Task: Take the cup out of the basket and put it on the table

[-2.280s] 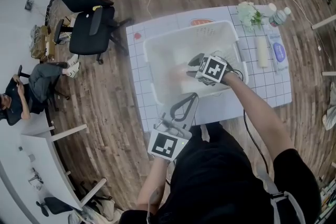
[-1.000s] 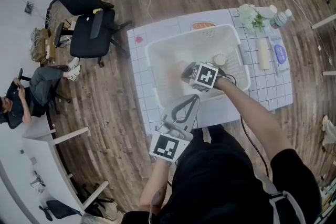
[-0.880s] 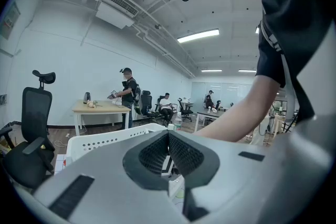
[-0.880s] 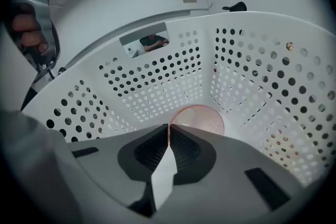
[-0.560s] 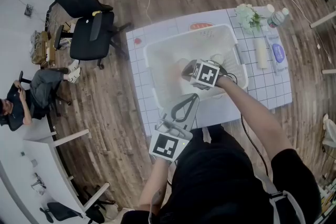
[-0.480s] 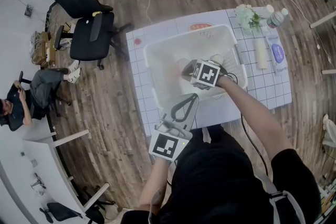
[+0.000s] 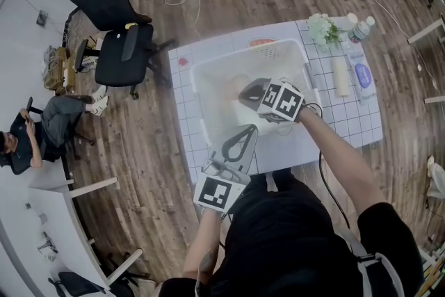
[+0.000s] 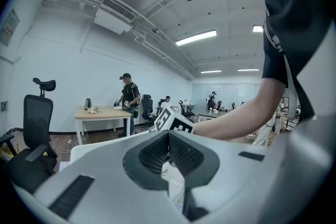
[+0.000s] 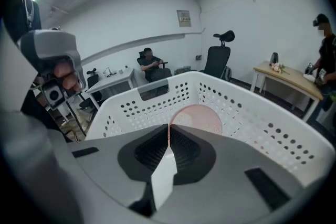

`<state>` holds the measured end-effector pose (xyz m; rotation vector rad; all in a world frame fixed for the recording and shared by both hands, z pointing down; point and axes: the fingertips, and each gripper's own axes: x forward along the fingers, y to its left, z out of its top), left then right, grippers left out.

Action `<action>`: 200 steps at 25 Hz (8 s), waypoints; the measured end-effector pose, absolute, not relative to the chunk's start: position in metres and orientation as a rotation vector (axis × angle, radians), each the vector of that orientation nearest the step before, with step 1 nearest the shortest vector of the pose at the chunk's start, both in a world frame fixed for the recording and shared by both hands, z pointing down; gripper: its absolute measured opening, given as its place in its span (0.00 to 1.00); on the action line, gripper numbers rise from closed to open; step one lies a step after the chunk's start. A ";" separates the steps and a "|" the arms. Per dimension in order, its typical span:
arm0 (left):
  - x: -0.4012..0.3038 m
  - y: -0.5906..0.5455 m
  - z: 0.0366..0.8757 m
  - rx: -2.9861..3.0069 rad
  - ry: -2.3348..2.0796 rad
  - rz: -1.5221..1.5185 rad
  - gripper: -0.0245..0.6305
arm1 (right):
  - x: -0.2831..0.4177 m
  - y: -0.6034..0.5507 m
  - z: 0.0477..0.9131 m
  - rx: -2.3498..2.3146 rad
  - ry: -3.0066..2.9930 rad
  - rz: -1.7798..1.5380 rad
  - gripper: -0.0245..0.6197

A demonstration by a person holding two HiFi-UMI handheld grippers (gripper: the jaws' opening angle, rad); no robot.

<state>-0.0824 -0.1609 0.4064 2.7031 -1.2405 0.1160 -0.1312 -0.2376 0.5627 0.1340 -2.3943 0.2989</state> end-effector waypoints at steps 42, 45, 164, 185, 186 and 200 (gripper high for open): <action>-0.066 -0.110 0.385 2.735 -1.292 0.080 0.05 | -0.025 -0.109 0.384 0.674 -2.969 0.194 0.08; -0.059 -0.106 0.386 2.728 -1.280 0.051 0.05 | -0.017 -0.106 0.382 0.681 -2.974 0.195 0.08; -0.015 0.021 0.404 2.724 -1.218 0.010 0.05 | 0.072 -0.050 0.585 0.617 -2.137 0.048 0.20; -0.009 0.014 0.396 2.736 -1.249 -0.008 0.05 | 0.043 -0.003 0.386 0.895 -2.937 0.038 0.06; -0.008 0.015 0.396 2.741 -1.252 -0.004 0.05 | 0.045 -0.002 0.384 0.902 -2.942 0.051 0.06; -0.006 0.011 0.387 2.717 -1.279 -0.044 0.05 | 0.050 -0.007 0.394 0.889 -2.869 0.066 0.06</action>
